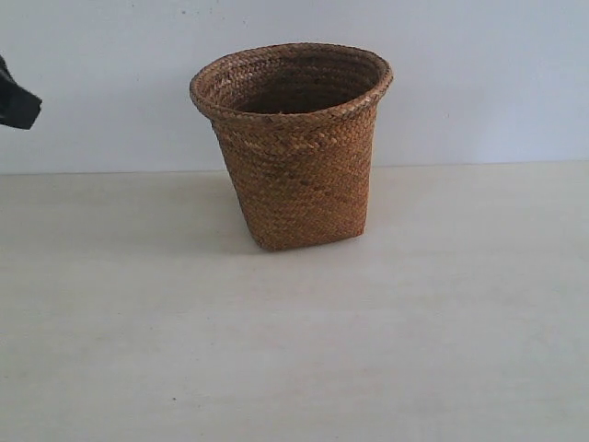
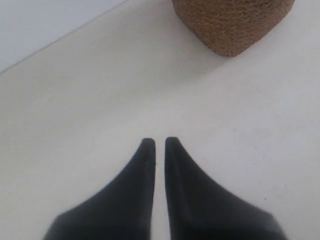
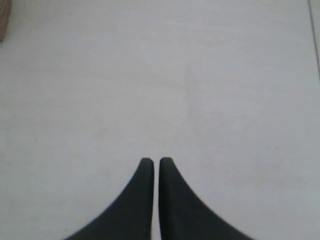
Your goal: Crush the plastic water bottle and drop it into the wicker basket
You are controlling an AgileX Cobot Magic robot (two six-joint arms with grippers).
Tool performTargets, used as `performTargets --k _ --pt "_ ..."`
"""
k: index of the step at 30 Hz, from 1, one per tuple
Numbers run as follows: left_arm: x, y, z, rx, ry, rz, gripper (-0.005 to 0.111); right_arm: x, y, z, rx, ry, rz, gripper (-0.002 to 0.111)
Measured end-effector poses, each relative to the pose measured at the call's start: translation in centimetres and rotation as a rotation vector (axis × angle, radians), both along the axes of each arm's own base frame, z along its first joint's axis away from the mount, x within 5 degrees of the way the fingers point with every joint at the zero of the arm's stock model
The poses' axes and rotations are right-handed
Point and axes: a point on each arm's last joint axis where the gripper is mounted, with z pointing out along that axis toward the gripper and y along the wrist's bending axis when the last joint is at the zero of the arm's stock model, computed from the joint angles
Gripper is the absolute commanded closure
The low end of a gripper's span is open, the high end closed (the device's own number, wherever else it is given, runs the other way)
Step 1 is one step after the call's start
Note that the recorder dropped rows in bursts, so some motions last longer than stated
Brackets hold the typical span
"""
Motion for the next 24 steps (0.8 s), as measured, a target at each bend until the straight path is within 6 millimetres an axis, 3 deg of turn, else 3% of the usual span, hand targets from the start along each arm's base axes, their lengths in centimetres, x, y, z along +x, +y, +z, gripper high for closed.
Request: performTargets --k 6,12,18,24 --pt "-4.5 1.3 -0.9 -0.061 -0.157 0.028 0.102 -4.1 0.3 0.1 -0.025 -0.255 -0.006 0.108" --pt "-7.6 2.2 -2.6 -0.173 -0.323 0.075 0.102 -8.2 1.6 0.3 -0.004 -0.481 0.036 0.108" --pt "-10.4 2.9 -4.6 -0.264 -0.437 0.103 0.102 -11.9 2.7 0.1 0.0 -0.606 0.126 0.108" --pt "-12.7 3.6 -6.8 -0.316 -0.488 0.119 0.102 -14.5 2.7 -1.0 0.119 -0.671 0.073 0.108"
